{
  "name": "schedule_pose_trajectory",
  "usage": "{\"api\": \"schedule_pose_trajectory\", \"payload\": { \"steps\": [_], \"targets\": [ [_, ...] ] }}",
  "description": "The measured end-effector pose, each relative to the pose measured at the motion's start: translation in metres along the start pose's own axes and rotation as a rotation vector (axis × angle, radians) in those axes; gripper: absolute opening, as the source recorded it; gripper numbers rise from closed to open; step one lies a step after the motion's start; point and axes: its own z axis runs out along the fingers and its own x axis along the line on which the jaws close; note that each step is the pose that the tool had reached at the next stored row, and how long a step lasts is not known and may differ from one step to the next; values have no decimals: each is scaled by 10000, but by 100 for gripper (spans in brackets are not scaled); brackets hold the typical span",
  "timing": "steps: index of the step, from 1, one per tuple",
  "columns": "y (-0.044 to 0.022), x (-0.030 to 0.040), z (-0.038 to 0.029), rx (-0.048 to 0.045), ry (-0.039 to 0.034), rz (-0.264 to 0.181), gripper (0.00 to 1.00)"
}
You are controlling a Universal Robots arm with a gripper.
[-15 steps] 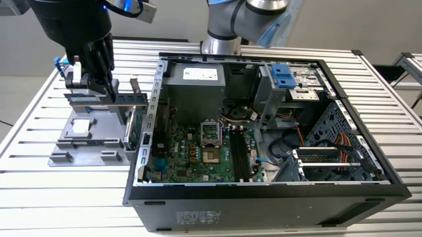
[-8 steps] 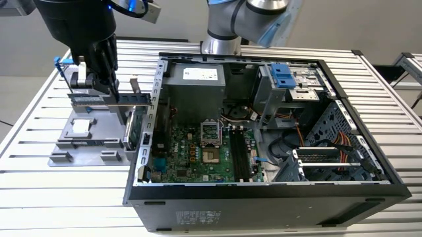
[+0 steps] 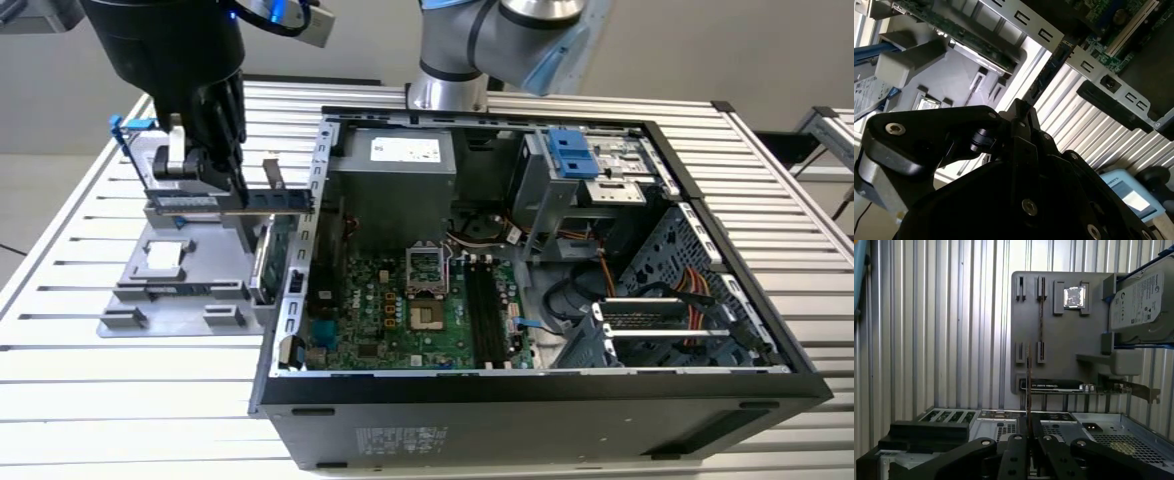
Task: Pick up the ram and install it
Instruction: 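Pick up the ram and move it above insertion slot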
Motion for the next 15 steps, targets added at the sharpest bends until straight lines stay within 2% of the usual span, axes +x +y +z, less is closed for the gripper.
{"api": "schedule_pose_trajectory", "payload": {
  "steps": [15],
  "targets": [
    [-134, 3, -1, 0, 1, 0, 0]
  ]
}}
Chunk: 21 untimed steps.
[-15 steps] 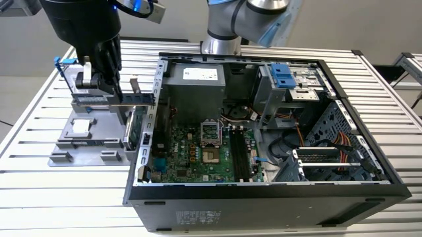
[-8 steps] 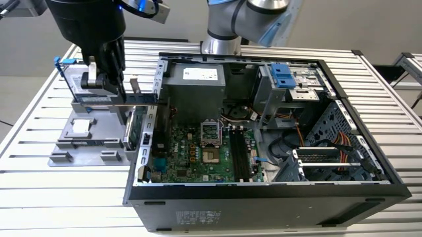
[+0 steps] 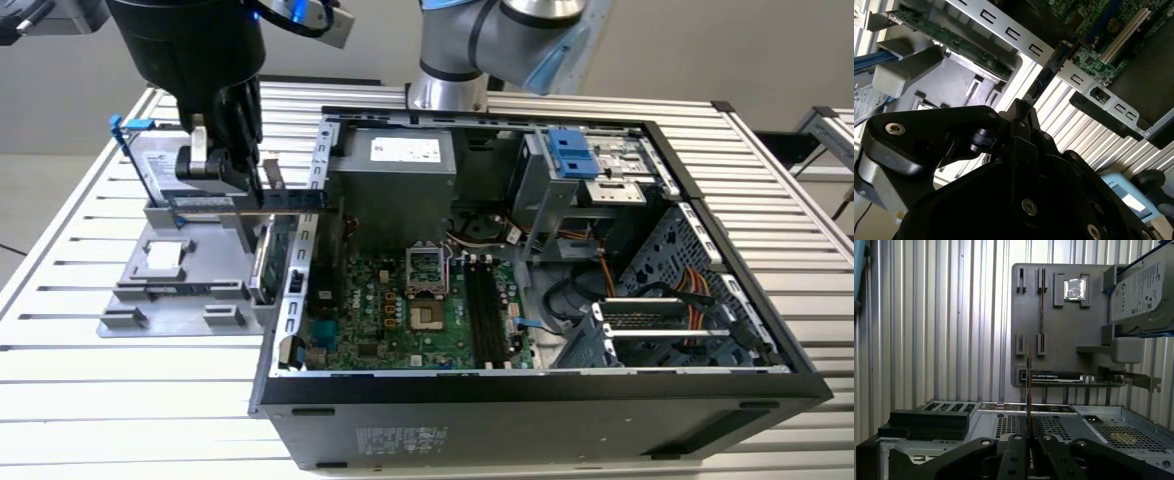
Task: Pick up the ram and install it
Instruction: 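Pick up the ram and move it above insertion slot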
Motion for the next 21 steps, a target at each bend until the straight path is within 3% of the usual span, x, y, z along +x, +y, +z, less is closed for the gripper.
{"api": "schedule_pose_trajectory", "payload": {
  "steps": [21],
  "targets": [
    [-193, 4, 0, 0, 0, 0, 0]
  ]
}}
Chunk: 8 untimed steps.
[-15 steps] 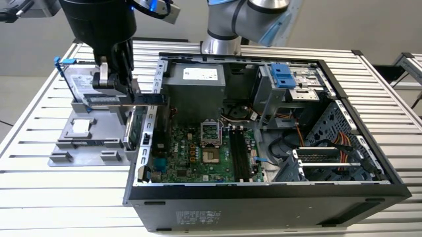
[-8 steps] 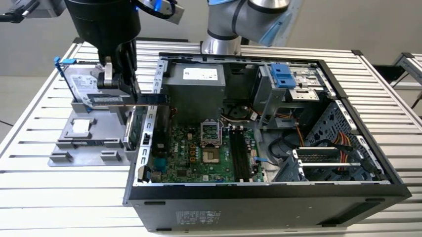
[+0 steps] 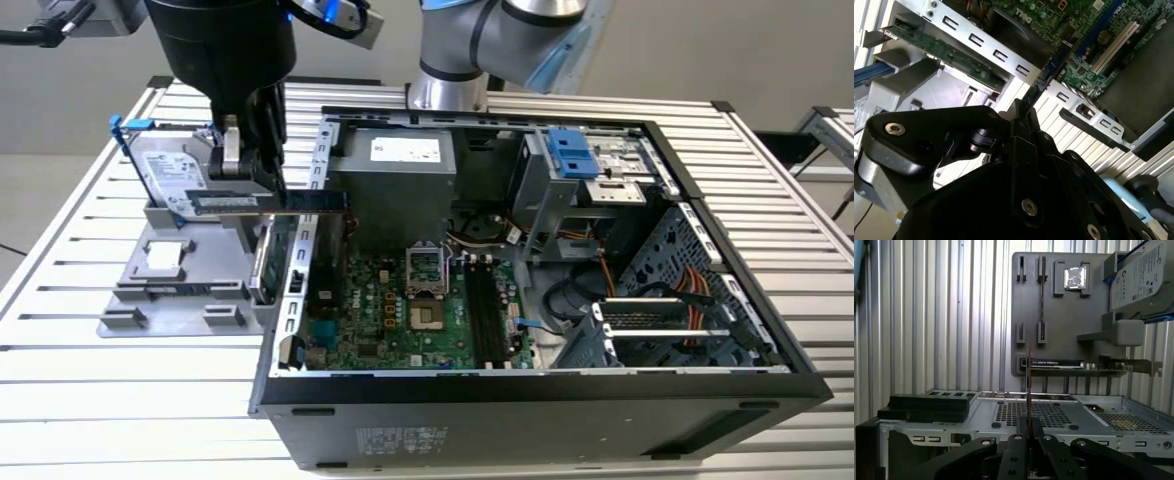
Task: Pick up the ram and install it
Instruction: 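Pick up the ram and move it above insertion slot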
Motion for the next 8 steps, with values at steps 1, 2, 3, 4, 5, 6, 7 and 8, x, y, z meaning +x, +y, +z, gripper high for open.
{"api": "schedule_pose_trajectory", "payload": {
  "steps": [1, 2, 3, 4, 5, 6, 7, 8],
  "targets": [
    [-10, 0, 0, 1, 0, 0, 0],
    [-35, 1, 0, 1, 0, 1, 0],
    [-43, 1, 0, 1, 0, 1, 0],
    [-52, 1, 1, 1, -1, 0, 0],
    [-61, 1, 0, 0, 0, 1, 0],
    [-69, 1, 0, 0, 0, 0, 0],
    [-78, 2, 0, 0, 0, 0, 0],
    [-88, 2, 0, 0, 0, 0, 0]
  ]
}}
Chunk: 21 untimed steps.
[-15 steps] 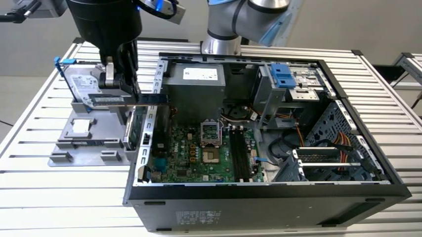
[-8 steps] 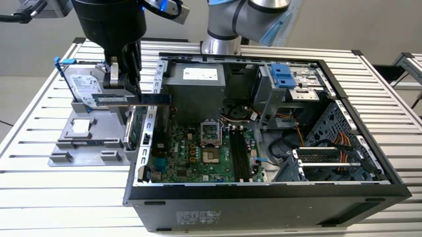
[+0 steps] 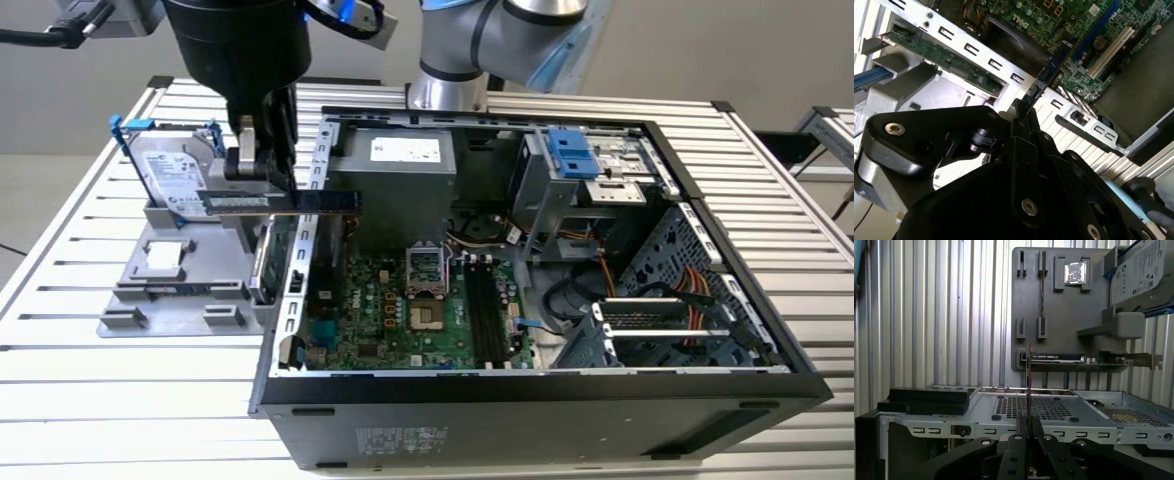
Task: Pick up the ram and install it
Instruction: 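Pick up the ram and move it above insertion slot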
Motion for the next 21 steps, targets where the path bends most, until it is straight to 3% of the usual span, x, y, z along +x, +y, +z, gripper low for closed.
{"api": "schedule_pose_trajectory", "payload": {
  "steps": [21],
  "targets": [
    [-251, 5, 0, 0, -1, 0, 0]
  ]
}}
